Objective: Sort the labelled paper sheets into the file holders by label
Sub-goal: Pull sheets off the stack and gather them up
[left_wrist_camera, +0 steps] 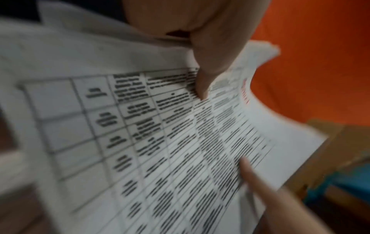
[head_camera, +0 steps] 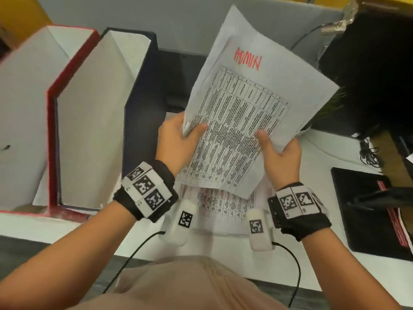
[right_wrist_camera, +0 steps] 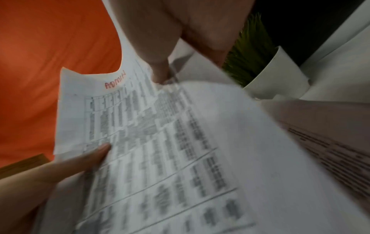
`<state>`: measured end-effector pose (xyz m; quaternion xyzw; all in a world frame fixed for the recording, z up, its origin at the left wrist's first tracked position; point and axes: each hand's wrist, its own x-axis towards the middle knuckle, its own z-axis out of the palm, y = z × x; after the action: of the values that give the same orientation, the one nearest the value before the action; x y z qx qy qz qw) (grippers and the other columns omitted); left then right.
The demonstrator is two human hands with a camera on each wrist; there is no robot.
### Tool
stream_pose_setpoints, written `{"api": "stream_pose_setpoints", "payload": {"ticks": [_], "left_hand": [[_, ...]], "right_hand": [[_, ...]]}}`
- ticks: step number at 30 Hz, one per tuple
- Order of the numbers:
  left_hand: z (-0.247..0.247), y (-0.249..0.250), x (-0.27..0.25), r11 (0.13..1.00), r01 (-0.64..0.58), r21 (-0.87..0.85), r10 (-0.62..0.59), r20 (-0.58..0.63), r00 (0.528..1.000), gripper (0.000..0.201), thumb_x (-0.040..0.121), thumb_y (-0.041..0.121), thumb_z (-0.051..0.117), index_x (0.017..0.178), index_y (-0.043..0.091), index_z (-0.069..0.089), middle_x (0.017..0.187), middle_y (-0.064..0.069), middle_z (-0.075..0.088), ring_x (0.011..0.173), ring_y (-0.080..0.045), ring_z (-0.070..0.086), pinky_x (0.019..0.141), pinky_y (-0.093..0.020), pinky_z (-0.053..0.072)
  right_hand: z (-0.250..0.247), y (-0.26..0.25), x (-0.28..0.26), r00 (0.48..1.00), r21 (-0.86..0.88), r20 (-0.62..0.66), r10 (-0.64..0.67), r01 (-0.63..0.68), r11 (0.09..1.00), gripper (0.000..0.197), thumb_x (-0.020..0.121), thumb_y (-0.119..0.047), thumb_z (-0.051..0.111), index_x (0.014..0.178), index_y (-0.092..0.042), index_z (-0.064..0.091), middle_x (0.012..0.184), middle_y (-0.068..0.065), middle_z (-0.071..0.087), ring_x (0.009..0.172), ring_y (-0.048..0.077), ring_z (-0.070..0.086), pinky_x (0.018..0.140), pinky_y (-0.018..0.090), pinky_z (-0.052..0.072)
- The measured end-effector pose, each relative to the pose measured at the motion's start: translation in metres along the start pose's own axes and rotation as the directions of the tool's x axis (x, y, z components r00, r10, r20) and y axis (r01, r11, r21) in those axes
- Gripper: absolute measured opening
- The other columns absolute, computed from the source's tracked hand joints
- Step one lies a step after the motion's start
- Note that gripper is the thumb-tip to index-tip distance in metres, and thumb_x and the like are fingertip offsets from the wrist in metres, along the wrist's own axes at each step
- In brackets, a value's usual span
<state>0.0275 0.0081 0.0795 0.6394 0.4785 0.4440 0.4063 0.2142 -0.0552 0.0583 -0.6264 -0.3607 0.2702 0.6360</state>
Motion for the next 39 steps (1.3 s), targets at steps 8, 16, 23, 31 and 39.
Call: {"api": "stream_pose_setpoints", "payload": {"ticks": [8,16,23,31,39], "left_hand": [[-0.128,0.042,0.012,0.982,0.095,0.164,-0.066,-0.175,0.982,0.01,0.083,0.027,0.068,0.079,0.019,0.065,0.071,0.011,0.063,0.054,0.007,0.059,0.05,-0.007,0.044],[-0.217,0.034,0.01,0.869,0.423,0.256,-0.332,-0.33,0.883,0.041,0.07,0.046,0.074,0.107,0.03,0.065,0.096,0.013,0.07,0.091,-0.006,0.064,0.083,-0.031,0.047],[-0.192,0.001,0.026,0.651,0.412,0.638,-0.336,-0.244,0.91,0.034,0.073,0.028,0.078,0.091,0.004,0.061,0.077,-0.006,0.055,0.071,-0.024,0.053,0.055,-0.028,0.037],[-0.142,-0.054,0.044,0.409,0.408,0.816,-0.495,-0.177,0.85,0.036,0.09,0.01,0.056,0.123,-0.002,0.053,0.12,-0.022,0.058,0.111,-0.038,0.056,0.093,-0.039,0.047],[-0.136,-0.076,0.052,0.292,0.401,0.868,-0.67,-0.114,0.734,0.028,0.092,0.009,0.051,0.114,-0.005,0.058,0.116,-0.02,0.062,0.095,-0.031,0.058,0.089,-0.036,0.047]], "right_hand": [[-0.004,0.033,-0.001,0.977,-0.162,0.179,0.116,-0.087,0.983,0.032,0.084,-0.028,0.064,0.114,-0.028,0.051,0.099,0.019,0.065,0.094,0.033,0.063,0.086,0.045,0.051],[-0.028,0.096,-0.007,0.985,-0.527,0.047,0.165,-0.116,0.842,0.043,0.077,-0.029,0.073,0.114,-0.015,0.056,0.104,0.017,0.061,0.094,0.028,0.056,0.084,0.033,0.043],[-0.032,0.118,-0.009,0.982,-0.768,0.041,0.182,-0.086,0.634,0.075,0.065,-0.028,0.083,0.128,-0.004,0.05,0.108,0.025,0.057,0.105,0.041,0.052,0.097,0.052,0.041],[-0.027,0.115,-0.011,0.953,-0.854,0.02,0.302,-0.141,0.501,0.082,0.071,-0.03,0.079,0.138,-0.005,0.04,0.127,0.03,0.04,0.12,0.043,0.038,0.101,0.044,0.036],[-0.025,0.118,-0.009,0.926,-0.853,-0.012,0.377,-0.206,0.479,0.087,0.073,-0.03,0.077,0.143,-0.007,0.03,0.135,0.023,0.032,0.126,0.038,0.031,0.102,0.049,0.033]]}}
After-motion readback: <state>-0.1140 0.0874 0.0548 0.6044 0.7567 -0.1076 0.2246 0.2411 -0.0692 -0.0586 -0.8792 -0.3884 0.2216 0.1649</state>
